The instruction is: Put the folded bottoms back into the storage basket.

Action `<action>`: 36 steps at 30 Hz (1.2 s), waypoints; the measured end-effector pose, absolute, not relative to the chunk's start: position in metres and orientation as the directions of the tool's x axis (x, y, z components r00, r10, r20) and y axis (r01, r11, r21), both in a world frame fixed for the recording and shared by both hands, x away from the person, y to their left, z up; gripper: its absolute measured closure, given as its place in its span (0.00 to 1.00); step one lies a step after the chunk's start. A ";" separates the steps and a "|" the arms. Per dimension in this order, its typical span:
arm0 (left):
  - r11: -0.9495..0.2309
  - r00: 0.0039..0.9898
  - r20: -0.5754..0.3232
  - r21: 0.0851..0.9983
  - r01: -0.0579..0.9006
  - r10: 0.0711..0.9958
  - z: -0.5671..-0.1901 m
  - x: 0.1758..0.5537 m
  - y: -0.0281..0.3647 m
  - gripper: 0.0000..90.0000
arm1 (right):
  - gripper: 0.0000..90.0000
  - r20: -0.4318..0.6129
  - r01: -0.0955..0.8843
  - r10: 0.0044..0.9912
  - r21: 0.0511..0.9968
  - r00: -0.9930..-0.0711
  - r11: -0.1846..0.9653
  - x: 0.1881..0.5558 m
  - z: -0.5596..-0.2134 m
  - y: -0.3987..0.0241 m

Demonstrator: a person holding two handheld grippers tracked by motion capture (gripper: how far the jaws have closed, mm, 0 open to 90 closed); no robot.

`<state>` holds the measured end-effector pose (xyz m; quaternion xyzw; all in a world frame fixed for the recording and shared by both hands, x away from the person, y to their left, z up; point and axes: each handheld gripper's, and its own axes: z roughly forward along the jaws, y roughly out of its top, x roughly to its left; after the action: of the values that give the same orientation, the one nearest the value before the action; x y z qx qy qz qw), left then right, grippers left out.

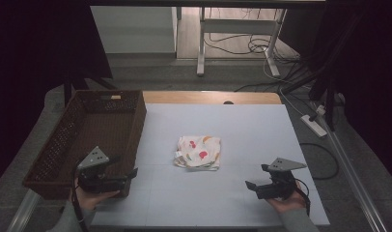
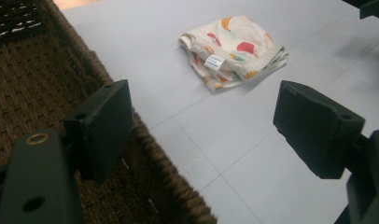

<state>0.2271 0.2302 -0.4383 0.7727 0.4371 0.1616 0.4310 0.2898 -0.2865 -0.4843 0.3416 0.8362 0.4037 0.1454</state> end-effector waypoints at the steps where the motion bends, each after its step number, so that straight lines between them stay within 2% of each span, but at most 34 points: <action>1: -0.245 0.567 -0.129 0.808 0.536 0.813 -0.438 0.229 0.227 0.21 | 0.11 0.035 0.453 0.686 0.775 -0.727 0.441 0.290 -0.484 -0.286; 14: -0.234 0.567 -0.156 0.799 0.554 0.809 -0.438 0.237 0.223 0.21 | 0.11 0.034 0.459 0.685 0.766 -0.728 0.450 0.292 -0.486 -0.284; 36: -0.269 0.600 -0.125 0.809 0.523 0.790 -0.416 0.248 0.200 0.20 | 0.11 0.031 0.454 0.673 0.760 -0.739 0.464 0.292 -0.488 -0.282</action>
<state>0.2483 0.2002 -0.4163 0.7817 0.4201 0.1535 0.4347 0.2919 -0.2822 -0.4876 0.3337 0.8445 0.3955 0.1380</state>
